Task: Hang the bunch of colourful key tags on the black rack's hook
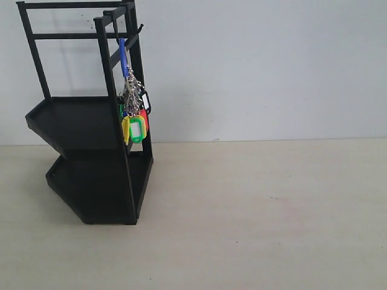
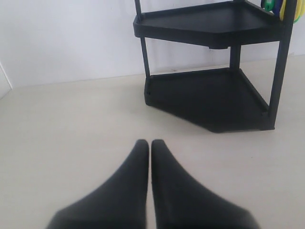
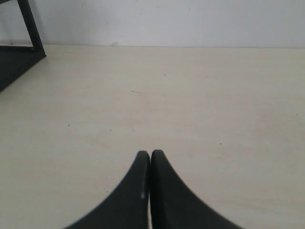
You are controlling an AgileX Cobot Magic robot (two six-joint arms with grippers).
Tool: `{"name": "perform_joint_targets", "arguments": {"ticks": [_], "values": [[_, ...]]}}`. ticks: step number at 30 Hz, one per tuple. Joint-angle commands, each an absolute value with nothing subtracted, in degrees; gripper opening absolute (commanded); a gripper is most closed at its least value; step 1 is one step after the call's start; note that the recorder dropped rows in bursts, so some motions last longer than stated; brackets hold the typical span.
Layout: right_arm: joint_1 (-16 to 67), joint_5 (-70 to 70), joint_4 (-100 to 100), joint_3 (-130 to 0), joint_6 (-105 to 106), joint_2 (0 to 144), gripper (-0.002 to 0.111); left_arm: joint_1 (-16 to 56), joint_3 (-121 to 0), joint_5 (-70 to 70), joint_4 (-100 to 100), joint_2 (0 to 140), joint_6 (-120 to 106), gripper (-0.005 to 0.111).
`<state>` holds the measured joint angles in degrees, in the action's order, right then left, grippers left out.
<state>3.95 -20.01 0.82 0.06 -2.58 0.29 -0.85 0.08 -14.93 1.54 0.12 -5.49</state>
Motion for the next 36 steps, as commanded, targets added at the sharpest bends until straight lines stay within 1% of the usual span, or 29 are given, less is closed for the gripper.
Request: {"name": "perform_joint_targets", "arguments": {"ticks": [1,4,8,10,36], "values": [[3.8,-19.9,0.3,0.0,-2.0,0.0,0.000,-0.8,0.0,-14.6,1.3,0.0,-5.6,0.004],[3.1,-19.9,0.4,0.0,-2.0,0.0,0.000,-0.8,0.0,-14.6,1.3,0.0,-5.6,0.004],[-1.5,-19.9,0.4,0.0,-2.7,0.0,0.000,-0.8,0.0,-14.6,1.3,0.0,-5.6,0.004],[-2.3,-19.9,0.4,0.0,-2.7,0.0,0.000,-0.8,0.0,-14.6,1.3,0.0,-5.6,0.004],[-2.2,-19.9,0.8,0.0,-2.7,0.0,0.000,-0.8,0.0,-14.6,1.3,0.0,-5.6,0.004]]}}
